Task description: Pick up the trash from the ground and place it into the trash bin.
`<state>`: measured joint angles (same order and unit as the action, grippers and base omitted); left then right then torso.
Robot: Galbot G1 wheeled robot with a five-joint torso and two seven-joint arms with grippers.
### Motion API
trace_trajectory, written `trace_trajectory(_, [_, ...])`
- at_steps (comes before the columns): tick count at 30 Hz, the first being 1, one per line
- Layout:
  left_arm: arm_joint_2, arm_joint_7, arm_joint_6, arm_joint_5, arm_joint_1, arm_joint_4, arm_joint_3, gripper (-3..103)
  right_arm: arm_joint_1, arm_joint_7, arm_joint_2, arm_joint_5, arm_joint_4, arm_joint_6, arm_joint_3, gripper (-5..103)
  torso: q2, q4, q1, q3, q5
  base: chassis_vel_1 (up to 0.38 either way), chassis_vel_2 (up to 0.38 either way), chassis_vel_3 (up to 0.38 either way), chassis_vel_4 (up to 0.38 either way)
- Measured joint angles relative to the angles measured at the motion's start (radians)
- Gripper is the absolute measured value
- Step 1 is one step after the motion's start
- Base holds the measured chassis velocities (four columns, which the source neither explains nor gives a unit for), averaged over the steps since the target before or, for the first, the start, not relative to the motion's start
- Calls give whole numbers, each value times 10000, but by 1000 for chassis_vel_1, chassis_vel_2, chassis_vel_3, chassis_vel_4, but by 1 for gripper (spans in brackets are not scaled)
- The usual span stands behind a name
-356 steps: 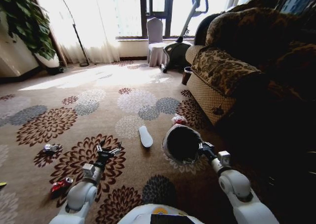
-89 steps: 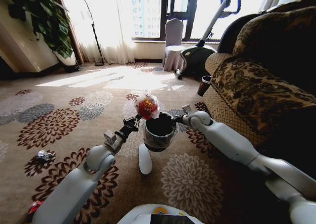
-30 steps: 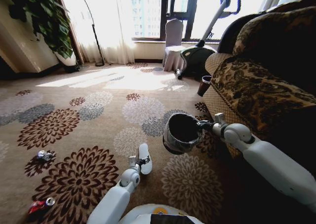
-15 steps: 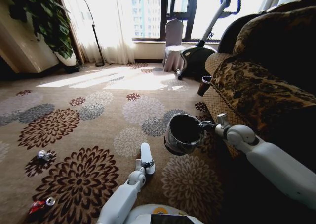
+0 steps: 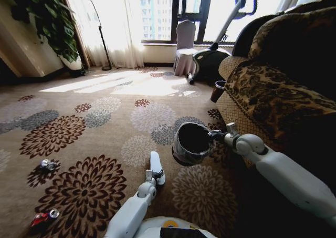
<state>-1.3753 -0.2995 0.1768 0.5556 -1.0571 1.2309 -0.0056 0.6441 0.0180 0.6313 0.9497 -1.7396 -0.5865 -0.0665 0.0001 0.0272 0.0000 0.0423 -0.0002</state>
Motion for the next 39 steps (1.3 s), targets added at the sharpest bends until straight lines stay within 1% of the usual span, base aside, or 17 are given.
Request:
trace_trajectory(1, [-4,16,-35,-8,38,-24,46,57,-56,1,29,0,9,0,-71,1,0,2,0,0,0,0,0,0,0])
trace_trajectory(4, [-12,21,-106,-24,74,-59,77,57,-116,2,43,0,25,0,-134,1,0,4,0,0,-1,0,0,0,0])
trace_trajectory(5, [-15,23,-145,-76,80,-44,93,45,-161,2,46,0,57,0,-168,1,0,3,0,0,-2,0,0,0,0])
trace_trajectory(7, [32,29,-144,-131,79,52,102,35,-187,1,50,-1,91,0,-180,1,0,0,0,0,-2,0,0,0,0])
trace_trajectory(9, [66,16,-157,-151,92,93,104,35,-190,1,54,-3,96,0,-180,1,0,-1,0,0,-1,0,0,0,0])
trace_trajectory(10, [94,-9,-186,-154,112,126,104,26,-191,1,56,-5,96,0,-181,1,0,-1,0,0,-2,0,0,0,0])
trace_trajectory(12, [159,-52,-221,-153,140,226,87,26,-191,1,59,-7,85,0,-181,1,-1,0,0,0,-2,0,0,0,0])
trace_trajectory(13, [224,-102,-279,-157,151,368,12,19,-191,1,69,-8,70,0,-181,1,-1,3,0,0,2,0,0,0,0])
trace_trajectory(15, [274,-181,-425,-250,139,526,-106,19,-190,1,87,-8,64,0,-171,1,-1,3,0,0,2,0,0,0,0])
trace_trajectory(16, [317,-237,-634,-441,95,726,-231,12,-191,1,118,-7,62,0,-152,1,-1,4,0,0,2,0,0,0,0])
trace_trajectory(18, [499,-235,-1013,-957,-65,1487,-516,9,-205,-1,212,49,59,0,-125,1,-1,3,0,0,-2,0,0,0,0])
trace_trajectory(20, [696,-189,-1326,-1407,-152,2119,-704,9,-214,-1,292,123,33,0,-132,1,-1,4,0,0,2,0,0,0,0])
trace_trajectory(23, [1226,-55,-2160,-2683,-46,3469,-1047,9,-259,1,541,393,-113,8,-374,1,-1,5,0,-1,2,0,0,0,0])
trace_trajectory(26, [1565,-27,-2271,-2937,182,4384,-1137,9,-382,5,688,659,-147,-215,-584,1,-1,4,0,-1,-3,0,0,0,0])
trace_trajectory(31, [2180,-23,-1884,-2424,670,5949,-1080,9,-950,-3,1151,685,326,-368,-1332,1,-1,0,0,-1,4,0,0,0,0])
trace_trajectory(34, [2667,215,-1546,-1878,1166,6968,-887,9,-1661,-5,1577,1026,572,-853,-2039,1,-1,5,1,0,0,0,0,0,0])
trace_trajectory(39, [2849,404,-1248,-1288,1625,7470,-566,9,-2282,4,1871,1303,756,-1125,-2605,1,-1,8,0,-1,1,0,0,0,0])
